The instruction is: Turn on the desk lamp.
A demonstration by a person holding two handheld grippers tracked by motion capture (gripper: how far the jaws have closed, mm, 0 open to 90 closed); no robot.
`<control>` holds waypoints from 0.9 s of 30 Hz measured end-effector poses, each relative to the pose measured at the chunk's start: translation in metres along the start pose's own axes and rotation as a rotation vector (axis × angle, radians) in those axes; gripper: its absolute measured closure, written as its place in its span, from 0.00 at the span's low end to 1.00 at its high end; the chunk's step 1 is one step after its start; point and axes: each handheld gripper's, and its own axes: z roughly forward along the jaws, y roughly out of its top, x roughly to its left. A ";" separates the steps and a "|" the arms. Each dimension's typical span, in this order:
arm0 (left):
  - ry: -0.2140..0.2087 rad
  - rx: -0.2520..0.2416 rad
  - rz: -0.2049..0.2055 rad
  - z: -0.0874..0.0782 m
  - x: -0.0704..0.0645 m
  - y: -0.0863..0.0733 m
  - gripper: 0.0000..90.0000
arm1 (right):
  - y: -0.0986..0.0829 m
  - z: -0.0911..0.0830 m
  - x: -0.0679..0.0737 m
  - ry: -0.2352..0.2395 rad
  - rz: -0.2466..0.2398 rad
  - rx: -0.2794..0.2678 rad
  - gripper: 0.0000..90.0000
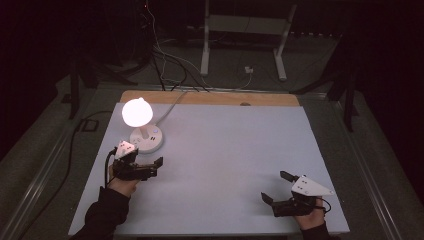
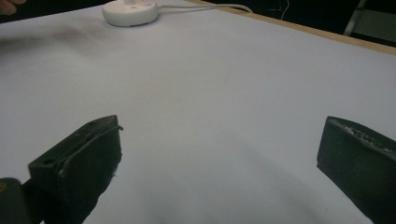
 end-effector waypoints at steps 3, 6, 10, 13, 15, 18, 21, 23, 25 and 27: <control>-0.012 0.005 0.012 -0.004 -0.003 -0.004 0.00 | 0.000 0.000 0.000 -0.001 -0.002 -0.001 0.00; -0.026 0.012 0.024 -0.007 -0.006 -0.008 0.00 | 0.000 0.000 0.000 0.000 -0.001 0.001 0.00; -0.025 0.019 0.033 -0.012 -0.009 -0.015 0.00 | 0.000 0.001 0.000 0.001 -0.001 0.002 0.00; -0.031 0.025 0.036 -0.015 -0.012 -0.019 0.00 | 0.000 0.001 0.001 0.002 -0.002 0.004 0.00; -0.033 0.030 0.053 -0.017 -0.014 -0.022 0.00 | 0.000 0.001 0.001 0.001 -0.002 0.004 0.00; -0.038 0.037 0.065 -0.019 -0.016 -0.027 0.00 | 0.000 0.001 0.001 0.003 -0.002 0.004 0.00; -0.052 0.049 0.074 -0.020 -0.018 -0.030 0.00 | 0.000 0.001 0.000 0.003 0.000 0.006 0.00; -0.059 0.056 0.081 -0.021 -0.019 -0.033 0.00 | 0.000 0.001 0.000 0.003 -0.001 0.006 0.00; -0.059 0.062 0.089 -0.021 -0.019 -0.035 0.00 | 0.000 0.001 0.001 0.003 -0.001 0.006 0.00; -0.062 0.065 0.090 -0.021 -0.018 -0.037 0.00 | 0.000 0.001 0.001 0.003 0.000 0.006 0.00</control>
